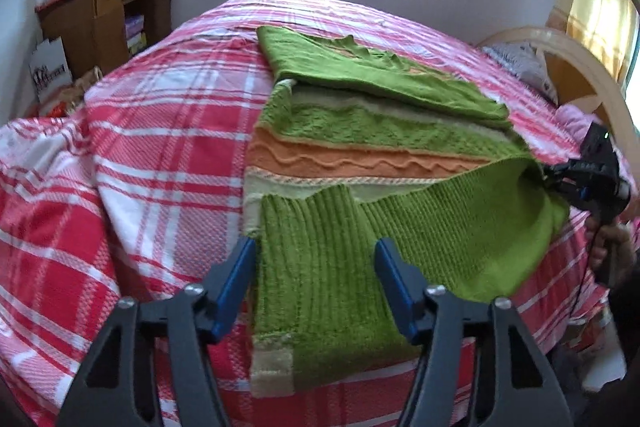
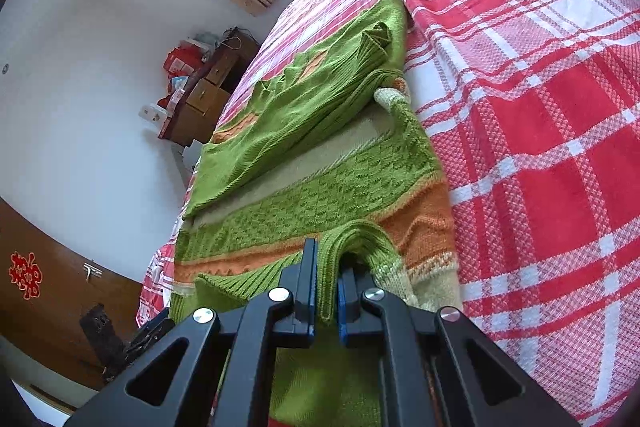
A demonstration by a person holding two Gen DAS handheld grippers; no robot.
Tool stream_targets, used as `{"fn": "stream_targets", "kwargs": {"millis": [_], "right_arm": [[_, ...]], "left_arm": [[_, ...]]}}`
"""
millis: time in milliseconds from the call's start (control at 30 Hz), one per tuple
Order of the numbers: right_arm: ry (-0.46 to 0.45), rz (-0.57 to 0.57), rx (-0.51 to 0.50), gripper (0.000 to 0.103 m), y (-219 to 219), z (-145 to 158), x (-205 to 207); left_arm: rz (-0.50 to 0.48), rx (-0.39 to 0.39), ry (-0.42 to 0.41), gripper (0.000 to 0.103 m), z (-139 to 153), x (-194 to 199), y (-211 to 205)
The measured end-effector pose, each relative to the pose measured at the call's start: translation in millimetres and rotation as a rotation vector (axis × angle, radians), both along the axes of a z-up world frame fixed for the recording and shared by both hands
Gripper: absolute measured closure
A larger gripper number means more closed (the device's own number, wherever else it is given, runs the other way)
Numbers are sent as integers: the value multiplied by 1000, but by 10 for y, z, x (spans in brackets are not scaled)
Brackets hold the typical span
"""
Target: Fold small clothes
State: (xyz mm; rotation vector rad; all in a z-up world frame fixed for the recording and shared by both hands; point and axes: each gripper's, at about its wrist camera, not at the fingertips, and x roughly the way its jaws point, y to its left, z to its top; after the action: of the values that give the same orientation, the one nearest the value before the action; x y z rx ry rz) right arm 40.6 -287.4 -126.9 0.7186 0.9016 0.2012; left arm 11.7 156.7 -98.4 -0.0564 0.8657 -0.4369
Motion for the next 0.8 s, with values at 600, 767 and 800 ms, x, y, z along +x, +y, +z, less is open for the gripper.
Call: {"fn": "stream_targets", "kwargs": {"millis": [600, 767, 800], "right_arm": [[-11, -6, 28, 96, -62, -27, -24], [2, -1, 20, 95, -50, -5, -4], [7, 3, 22, 95, -49, 13, 3]], "left_arm": [[33, -96, 97, 90, -61, 54, 47], [70, -106, 88, 90, -71, 61, 88], [75, -103, 88, 90, -78, 66, 87]]}}
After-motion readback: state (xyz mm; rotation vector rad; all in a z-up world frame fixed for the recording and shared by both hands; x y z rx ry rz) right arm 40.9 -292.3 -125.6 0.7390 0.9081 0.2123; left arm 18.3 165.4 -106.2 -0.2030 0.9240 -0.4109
